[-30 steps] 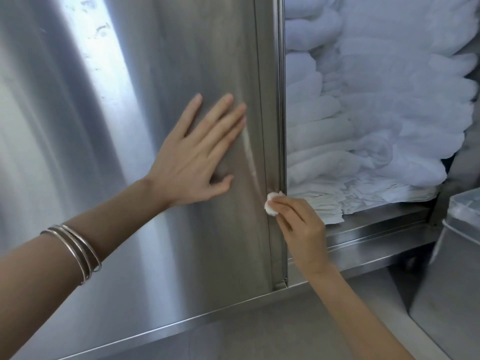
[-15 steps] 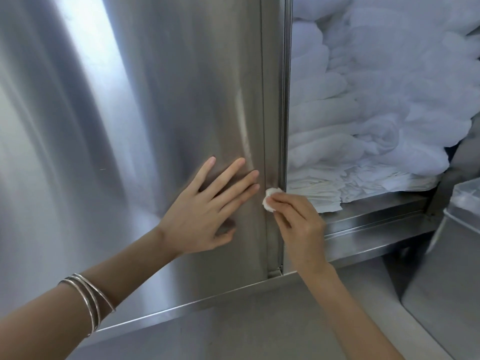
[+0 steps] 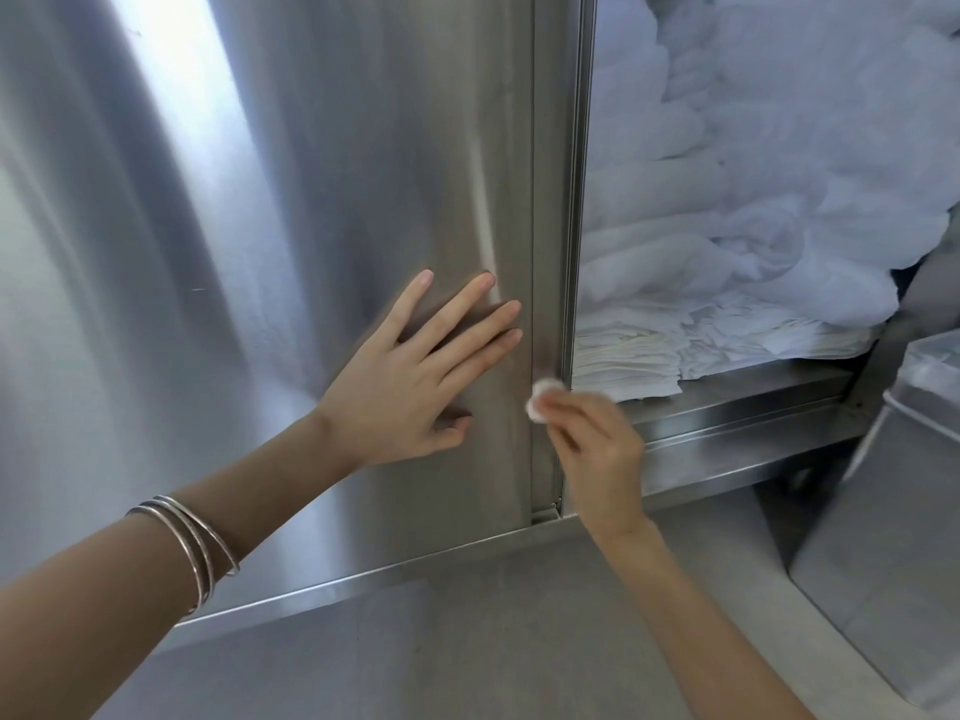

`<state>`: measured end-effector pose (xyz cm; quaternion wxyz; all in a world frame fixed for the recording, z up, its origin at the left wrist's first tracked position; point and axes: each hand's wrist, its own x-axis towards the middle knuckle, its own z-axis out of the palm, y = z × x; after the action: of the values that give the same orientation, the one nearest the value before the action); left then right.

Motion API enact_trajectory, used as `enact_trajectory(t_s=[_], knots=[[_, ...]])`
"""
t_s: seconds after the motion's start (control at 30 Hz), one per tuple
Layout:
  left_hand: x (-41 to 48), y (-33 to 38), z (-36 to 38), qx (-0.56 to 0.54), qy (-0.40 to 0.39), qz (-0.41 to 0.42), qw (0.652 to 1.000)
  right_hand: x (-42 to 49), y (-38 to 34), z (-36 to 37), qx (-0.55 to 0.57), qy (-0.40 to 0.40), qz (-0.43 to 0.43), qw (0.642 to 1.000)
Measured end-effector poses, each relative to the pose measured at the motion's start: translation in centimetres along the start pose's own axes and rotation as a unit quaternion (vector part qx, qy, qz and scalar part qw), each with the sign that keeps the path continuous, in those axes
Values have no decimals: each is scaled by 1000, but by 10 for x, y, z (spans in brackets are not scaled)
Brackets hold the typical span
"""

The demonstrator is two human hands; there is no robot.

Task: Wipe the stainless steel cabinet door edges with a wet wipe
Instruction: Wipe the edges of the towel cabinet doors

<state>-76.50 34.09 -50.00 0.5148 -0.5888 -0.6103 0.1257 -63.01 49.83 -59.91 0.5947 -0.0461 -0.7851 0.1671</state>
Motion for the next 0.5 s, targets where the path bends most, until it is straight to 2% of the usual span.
enact_trajectory(t_s=[0.07,0.13,0.33,0.5], knots=[[0,0,0,-2,-2,2,1000,20,-1,3,3,47,-9,999],[0,-1,1,-1,4,0,1000,7,0,7,-6,42,-12,999],[1,-1,-2,3,0,4,1000,-78,21,13,-60,-66,25,996],[1,-1,0,11,2,4,1000,-91,23,8,-82,-151,7,985]])
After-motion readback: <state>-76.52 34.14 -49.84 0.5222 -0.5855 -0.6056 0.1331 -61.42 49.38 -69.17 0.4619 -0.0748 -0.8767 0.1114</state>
